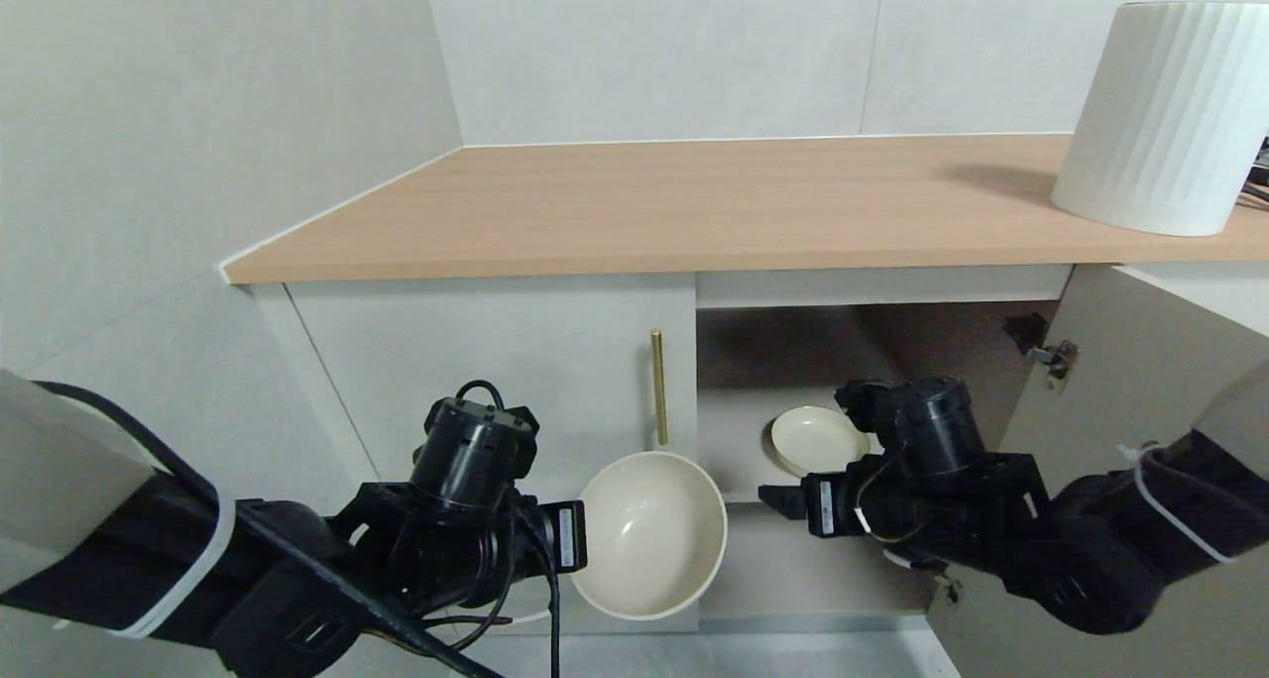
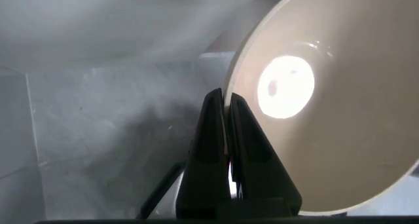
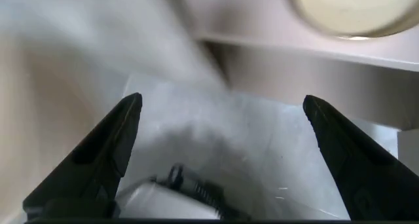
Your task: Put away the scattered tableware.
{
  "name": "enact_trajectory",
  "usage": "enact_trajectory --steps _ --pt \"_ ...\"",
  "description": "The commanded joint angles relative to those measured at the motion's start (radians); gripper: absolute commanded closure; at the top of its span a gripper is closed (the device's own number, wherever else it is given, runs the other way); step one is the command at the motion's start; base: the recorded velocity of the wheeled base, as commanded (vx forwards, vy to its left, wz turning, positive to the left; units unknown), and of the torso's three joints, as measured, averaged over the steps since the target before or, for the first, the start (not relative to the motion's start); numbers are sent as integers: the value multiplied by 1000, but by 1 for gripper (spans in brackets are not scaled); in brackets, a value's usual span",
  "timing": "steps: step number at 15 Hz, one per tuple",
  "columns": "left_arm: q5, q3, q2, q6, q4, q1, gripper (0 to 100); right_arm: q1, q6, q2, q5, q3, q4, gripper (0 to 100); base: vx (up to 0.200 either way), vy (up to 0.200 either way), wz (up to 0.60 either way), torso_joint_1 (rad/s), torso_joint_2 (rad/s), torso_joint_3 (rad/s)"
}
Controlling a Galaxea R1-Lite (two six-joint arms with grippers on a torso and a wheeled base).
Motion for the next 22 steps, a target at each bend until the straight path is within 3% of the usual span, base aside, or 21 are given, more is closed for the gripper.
enact_trajectory --steps 1,4,10,14,22 --pt "-1 0 54 -2 -4 -9 100 110 -19 -154 5 78 1 0 0 0 0 0 0 0" --pt "21 -5 55 -2 -8 -16 100 173 -34 -185 4 100 42 0 0 0 0 0 0 0" --pt "27 3 52 0 -31 -46 100 174 -36 -81 -28 89 30 0 0 0 0 0 0 0" --pt "27 6 50 0 -31 -48 100 169 -34 -18 -110 51 27 0 0 0 0 0 0 0" --pt "27 7 49 -2 -30 -54 100 157 -30 13 -143 20 25 0 0 0 0 0 0 0"
